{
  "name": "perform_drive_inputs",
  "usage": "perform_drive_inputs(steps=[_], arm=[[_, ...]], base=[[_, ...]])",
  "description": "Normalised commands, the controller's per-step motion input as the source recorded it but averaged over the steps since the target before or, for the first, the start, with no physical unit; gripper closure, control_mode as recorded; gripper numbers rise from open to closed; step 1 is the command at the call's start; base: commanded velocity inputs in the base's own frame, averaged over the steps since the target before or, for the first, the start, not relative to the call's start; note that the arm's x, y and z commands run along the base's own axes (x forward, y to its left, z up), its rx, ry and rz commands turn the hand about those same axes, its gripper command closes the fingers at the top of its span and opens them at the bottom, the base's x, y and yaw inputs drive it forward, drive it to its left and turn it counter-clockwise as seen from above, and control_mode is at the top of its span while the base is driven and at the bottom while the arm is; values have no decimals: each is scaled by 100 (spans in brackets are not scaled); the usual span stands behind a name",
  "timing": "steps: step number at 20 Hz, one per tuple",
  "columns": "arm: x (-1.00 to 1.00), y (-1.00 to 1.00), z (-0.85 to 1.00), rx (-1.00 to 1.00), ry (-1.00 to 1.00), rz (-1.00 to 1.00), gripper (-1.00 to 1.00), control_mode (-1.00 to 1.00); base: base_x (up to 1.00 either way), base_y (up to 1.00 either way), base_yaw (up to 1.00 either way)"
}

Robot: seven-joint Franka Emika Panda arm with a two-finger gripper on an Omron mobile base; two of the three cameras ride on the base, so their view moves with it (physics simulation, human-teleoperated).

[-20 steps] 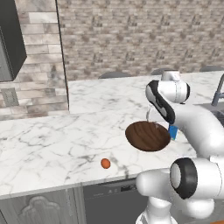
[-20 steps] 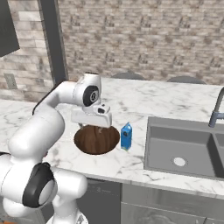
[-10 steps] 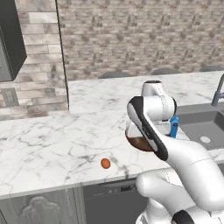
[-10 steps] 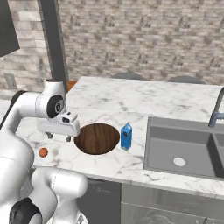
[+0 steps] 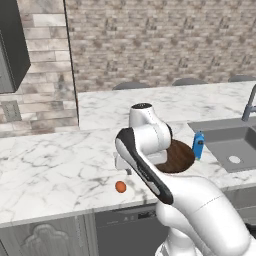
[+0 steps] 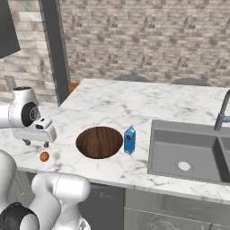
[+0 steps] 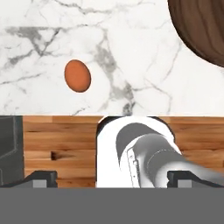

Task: Gather the eggs and milk located in the vicinity of the sink area and place them right next to the bowl.

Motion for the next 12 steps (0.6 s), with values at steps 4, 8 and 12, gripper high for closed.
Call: perform_drive_inputs(steps=[4,8,12], arm=[[12,86,-35,-1,0,0,-100,-100],[37,61,-27,-1,0,0,-100,-100],[48,12,-29,0,0,0,-100,-100]], base=[[0,0,0],[0,0,0],[0,0,0]])
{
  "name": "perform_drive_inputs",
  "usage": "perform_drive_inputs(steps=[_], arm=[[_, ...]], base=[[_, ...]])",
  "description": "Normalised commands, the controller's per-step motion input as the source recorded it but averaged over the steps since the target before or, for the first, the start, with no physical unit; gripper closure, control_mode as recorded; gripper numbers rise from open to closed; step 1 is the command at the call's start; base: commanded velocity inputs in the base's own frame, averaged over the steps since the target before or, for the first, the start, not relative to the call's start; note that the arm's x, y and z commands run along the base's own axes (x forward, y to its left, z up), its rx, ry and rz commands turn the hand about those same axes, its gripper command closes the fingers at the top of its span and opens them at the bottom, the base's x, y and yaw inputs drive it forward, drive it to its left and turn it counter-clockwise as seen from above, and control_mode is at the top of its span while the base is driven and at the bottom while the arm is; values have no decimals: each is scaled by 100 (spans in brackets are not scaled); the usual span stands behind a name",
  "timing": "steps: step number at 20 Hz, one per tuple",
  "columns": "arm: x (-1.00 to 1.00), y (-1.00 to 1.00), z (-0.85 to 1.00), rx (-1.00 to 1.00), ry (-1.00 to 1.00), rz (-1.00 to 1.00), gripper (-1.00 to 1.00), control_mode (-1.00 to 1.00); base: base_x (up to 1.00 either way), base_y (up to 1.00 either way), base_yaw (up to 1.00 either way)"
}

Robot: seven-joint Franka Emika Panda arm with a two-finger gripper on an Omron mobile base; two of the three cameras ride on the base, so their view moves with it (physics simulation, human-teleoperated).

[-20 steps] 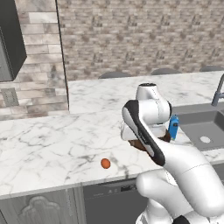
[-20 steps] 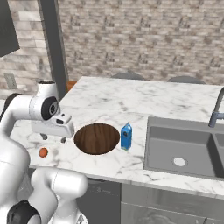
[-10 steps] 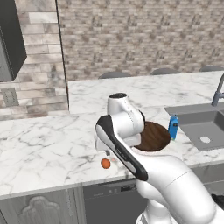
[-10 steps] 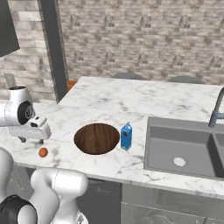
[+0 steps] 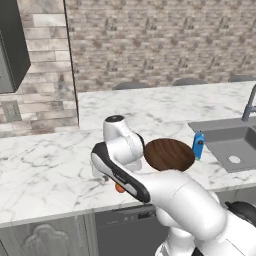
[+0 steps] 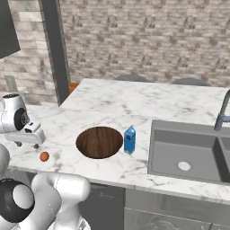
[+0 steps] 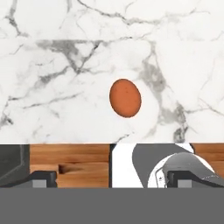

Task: Gather the eggs and milk located in the vicinity of the sink area and place them right next to the bowl.

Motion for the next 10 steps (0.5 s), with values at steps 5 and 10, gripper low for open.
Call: perform_drive_inputs(steps=[5,10], arm=[[45,0,-29,0,0,0,-100,-100],[16,0,-28,0,0,0,-100,-100]], base=[[0,0,0],[0,0,0]])
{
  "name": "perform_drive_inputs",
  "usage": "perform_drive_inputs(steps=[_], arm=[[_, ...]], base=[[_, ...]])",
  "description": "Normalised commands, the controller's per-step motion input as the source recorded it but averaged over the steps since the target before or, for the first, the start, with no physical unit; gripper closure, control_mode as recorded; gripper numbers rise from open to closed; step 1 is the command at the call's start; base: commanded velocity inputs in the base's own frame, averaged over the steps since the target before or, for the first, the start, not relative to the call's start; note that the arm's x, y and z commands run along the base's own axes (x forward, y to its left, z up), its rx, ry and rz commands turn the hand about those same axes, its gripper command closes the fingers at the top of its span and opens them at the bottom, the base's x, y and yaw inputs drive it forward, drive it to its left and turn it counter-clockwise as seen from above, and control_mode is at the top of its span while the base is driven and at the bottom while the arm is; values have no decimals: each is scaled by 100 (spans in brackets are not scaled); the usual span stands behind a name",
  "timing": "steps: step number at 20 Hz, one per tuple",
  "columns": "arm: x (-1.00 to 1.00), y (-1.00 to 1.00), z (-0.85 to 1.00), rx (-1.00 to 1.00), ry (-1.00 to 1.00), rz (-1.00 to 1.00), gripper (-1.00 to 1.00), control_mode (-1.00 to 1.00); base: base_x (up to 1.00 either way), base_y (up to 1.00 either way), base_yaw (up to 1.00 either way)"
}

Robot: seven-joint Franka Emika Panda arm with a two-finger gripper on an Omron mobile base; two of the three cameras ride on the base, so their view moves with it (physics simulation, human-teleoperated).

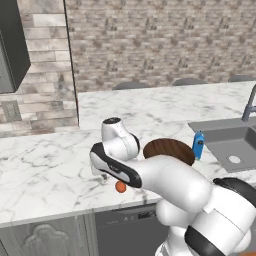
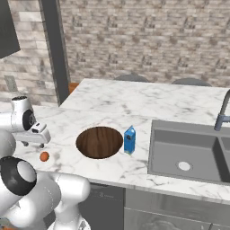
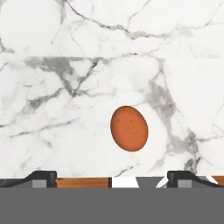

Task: Gather the eggs and milk located in the vicinity of the sink area and place them right next to the bowl.

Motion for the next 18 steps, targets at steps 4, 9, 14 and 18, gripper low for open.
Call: perform_drive_inputs(steps=[4,9,14,18], arm=[[9,-11,-17,0,0,0,-100,-100],[9,-27,-12,0,4,0,-100,-100],[1,-4,-12,0,4,0,-100,-100],[0,0,-18,0,2,0,-100,-100]], base=[[0,0,0],[0,0,0],[0,0,0],[0,0,0]])
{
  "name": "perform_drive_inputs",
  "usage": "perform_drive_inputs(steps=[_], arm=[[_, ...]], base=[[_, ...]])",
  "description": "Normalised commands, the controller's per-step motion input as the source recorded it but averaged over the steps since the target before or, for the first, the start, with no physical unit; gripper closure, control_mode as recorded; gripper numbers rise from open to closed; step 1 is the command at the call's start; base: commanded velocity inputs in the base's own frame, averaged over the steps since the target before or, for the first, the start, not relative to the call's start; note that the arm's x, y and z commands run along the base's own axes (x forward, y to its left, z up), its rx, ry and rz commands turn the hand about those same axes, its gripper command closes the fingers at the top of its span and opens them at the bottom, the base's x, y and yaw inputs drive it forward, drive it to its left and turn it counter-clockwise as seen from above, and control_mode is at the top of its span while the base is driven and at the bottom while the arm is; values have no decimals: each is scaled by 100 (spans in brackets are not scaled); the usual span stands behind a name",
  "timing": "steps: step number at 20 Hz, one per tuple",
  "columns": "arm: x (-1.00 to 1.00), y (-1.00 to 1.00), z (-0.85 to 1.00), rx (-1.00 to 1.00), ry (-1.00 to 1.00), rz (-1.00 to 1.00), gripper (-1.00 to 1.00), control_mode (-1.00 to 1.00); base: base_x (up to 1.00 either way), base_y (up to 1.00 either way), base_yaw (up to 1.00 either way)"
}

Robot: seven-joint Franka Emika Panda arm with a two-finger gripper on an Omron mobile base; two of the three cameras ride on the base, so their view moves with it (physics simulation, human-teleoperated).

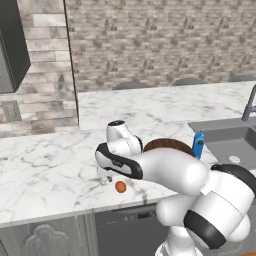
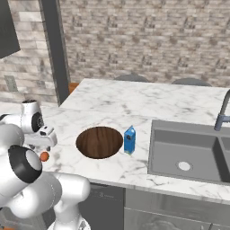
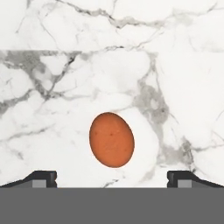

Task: Gather the eggs and milk located in the vicinity of the sink area and place them right next to the bowl.

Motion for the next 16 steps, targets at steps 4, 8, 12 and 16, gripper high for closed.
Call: perform_drive_inputs(steps=[4,8,12,16], arm=[[3,0,-33,0,0,0,-100,-100],[4,0,-34,0,1,0,-100,-100],[1,0,-33,0,1,0,-100,-100],[0,0,-21,0,0,0,-100,-100]], base=[[0,0,0],[0,0,0],[0,0,0],[0,0,0]])
